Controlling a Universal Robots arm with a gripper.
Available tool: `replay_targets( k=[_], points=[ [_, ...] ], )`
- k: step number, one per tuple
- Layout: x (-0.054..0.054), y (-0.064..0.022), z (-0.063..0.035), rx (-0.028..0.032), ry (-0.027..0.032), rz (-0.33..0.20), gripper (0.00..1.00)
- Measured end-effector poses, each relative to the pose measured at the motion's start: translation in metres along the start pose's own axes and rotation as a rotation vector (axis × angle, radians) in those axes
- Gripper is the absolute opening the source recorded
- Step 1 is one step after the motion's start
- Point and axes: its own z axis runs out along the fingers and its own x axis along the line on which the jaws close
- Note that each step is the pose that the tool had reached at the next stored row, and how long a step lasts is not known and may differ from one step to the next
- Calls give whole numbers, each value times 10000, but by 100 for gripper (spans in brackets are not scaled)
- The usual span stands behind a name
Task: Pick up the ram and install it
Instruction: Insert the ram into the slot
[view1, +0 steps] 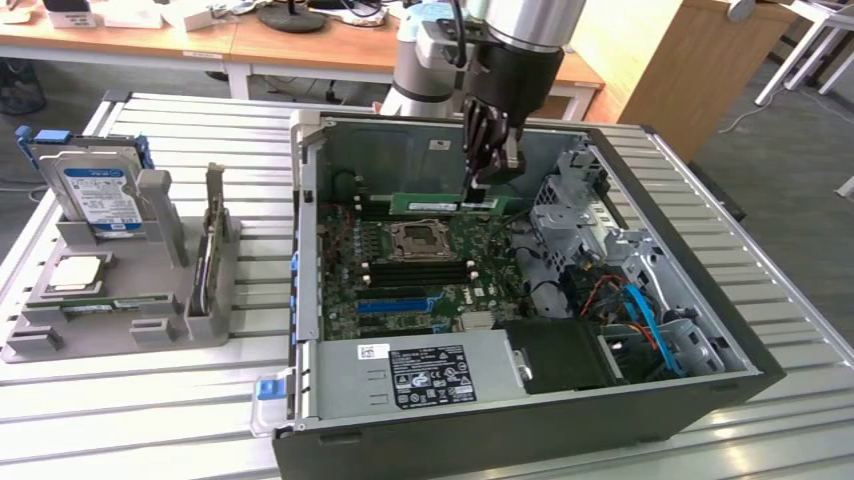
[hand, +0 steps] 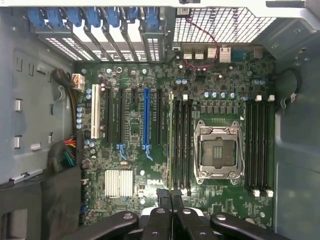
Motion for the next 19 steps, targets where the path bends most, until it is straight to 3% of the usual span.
replay_targets(
  k=[19],
  points=[
    [-4, -4, 163, 3, -1, 0, 12]
  ],
)
